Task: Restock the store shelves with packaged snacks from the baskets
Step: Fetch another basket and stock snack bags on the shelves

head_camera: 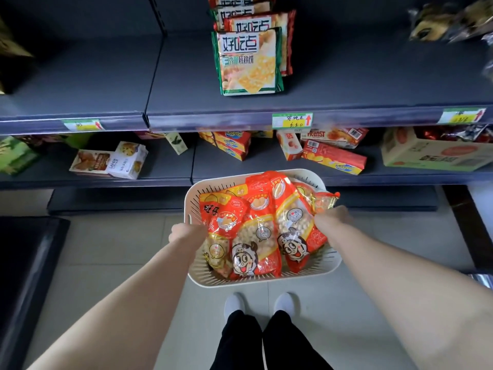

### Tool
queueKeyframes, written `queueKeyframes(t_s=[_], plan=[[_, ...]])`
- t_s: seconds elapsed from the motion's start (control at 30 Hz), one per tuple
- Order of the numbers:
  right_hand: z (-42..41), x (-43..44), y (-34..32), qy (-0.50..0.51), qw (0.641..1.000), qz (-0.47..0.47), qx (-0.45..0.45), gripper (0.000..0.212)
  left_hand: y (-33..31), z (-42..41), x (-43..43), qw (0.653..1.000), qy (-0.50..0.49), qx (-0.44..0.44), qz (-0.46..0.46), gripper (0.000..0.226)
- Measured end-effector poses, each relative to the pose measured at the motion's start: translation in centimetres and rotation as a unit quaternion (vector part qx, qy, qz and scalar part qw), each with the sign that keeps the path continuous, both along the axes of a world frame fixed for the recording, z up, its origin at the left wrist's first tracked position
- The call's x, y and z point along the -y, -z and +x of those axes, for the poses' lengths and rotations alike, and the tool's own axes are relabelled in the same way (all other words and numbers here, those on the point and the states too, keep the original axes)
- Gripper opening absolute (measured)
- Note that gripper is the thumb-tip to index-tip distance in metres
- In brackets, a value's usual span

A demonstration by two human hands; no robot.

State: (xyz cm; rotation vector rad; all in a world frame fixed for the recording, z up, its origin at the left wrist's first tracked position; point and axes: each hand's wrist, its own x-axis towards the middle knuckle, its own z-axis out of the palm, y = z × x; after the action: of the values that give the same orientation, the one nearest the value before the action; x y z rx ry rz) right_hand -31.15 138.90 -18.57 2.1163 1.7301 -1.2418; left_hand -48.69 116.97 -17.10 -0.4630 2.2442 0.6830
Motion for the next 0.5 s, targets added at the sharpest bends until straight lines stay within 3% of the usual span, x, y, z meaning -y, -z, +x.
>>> queueKeyframes(t_s=[0.07, 0.1, 0.17, 0.3, 0.5], plan=[[-0.6, 0.9, -1.2, -0.065, 0.990, 0.112, 0.051, 0.073, -0.7, 0.1, -0.9, 0.992, 0.062, -0.105, -0.034, 0.049], [-1.0, 1.3, -1.6, -0.105, 0.981, 0.158, 0.047, 0.079, -1.1, 0.1, -1.4, 0.983, 0.107, -0.148, -0.037, 0.044], [-2.0, 2.2, -2.0, -0.191, 0.960, 0.205, 0.025, 0.064, -2.1, 0.3, -2.3, 0.963, 0.198, -0.185, -0.009, 0.037], [-4.1, 4.6, -1.5, -0.267, 0.955, 0.119, -0.048, 0.038, -2.4, -0.1, -2.2, 0.949, 0.269, -0.146, 0.079, 0.051], [-8.8, 8.9, 0.9, -0.270, 0.962, -0.018, -0.026, 0.037, -1.9, -2.4, 0.9, 0.958, 0.219, -0.151, 0.105, 0.048]])
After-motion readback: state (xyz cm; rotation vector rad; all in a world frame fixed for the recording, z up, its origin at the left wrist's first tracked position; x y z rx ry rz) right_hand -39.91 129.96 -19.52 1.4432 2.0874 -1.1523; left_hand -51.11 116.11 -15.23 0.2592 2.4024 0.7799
